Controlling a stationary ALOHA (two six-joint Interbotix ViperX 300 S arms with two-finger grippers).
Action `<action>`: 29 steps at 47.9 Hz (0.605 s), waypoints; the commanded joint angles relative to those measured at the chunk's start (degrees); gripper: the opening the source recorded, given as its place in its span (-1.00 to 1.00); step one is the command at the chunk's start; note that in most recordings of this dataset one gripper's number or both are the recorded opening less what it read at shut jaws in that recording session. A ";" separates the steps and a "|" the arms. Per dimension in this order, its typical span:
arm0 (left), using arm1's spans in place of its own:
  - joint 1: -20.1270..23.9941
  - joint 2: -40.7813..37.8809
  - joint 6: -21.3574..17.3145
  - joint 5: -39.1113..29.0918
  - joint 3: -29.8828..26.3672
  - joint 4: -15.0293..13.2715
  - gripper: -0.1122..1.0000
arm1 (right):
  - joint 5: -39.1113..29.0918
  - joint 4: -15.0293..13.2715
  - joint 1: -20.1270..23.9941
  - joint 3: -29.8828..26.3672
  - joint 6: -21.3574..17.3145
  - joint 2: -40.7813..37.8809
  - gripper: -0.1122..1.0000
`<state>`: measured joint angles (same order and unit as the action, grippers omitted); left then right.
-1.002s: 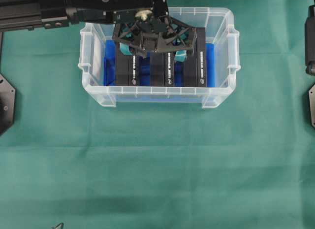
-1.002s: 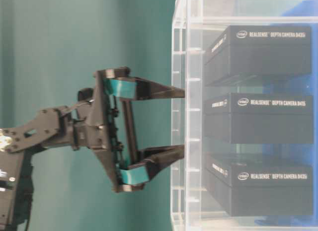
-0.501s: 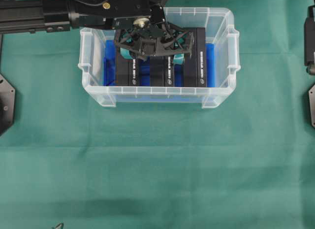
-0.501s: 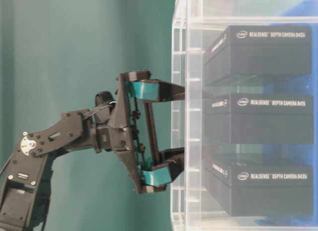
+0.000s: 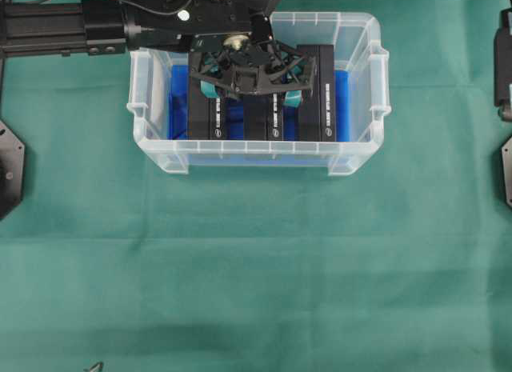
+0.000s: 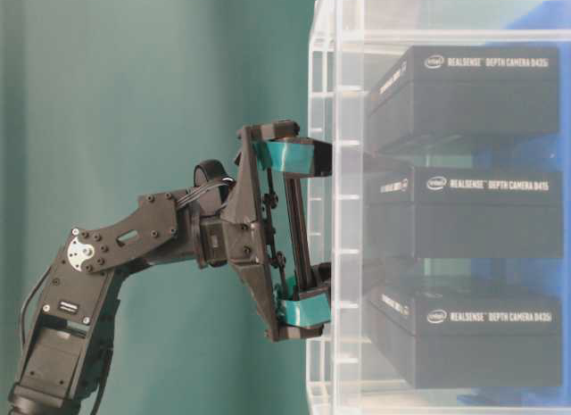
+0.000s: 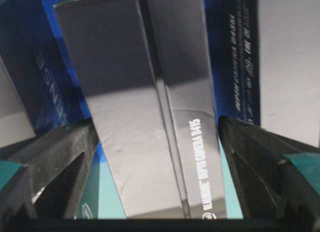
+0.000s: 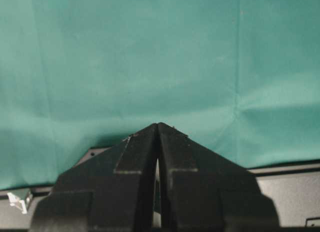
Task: Take the box out of the case with the left arm.
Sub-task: 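Lower the left gripper around the middle box and close on it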
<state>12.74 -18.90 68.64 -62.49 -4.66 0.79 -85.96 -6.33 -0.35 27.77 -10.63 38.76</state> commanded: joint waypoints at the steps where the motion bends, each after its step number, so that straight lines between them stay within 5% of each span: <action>1: 0.18 1.05 -0.09 0.26 -0.53 0.00 0.93 | 0.26 -0.18 -0.09 -0.53 0.00 0.18 -0.78; 11: 0.00 1.05 -0.09 0.35 -0.88 0.00 0.81 | 0.26 -0.18 -0.09 -0.44 0.00 0.09 -0.79; 17: -0.18 1.05 0.09 0.44 -0.88 0.00 0.34 | 0.26 -0.09 -0.09 -0.53 -0.09 0.09 -0.79; 29: -0.09 1.14 0.09 0.35 -0.97 -0.09 0.32 | 0.26 -0.18 -0.09 -0.44 -0.09 0.09 -0.78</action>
<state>12.74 -18.90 68.73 -62.23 -4.66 0.79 -85.96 -6.42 -0.35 27.86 -10.63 38.76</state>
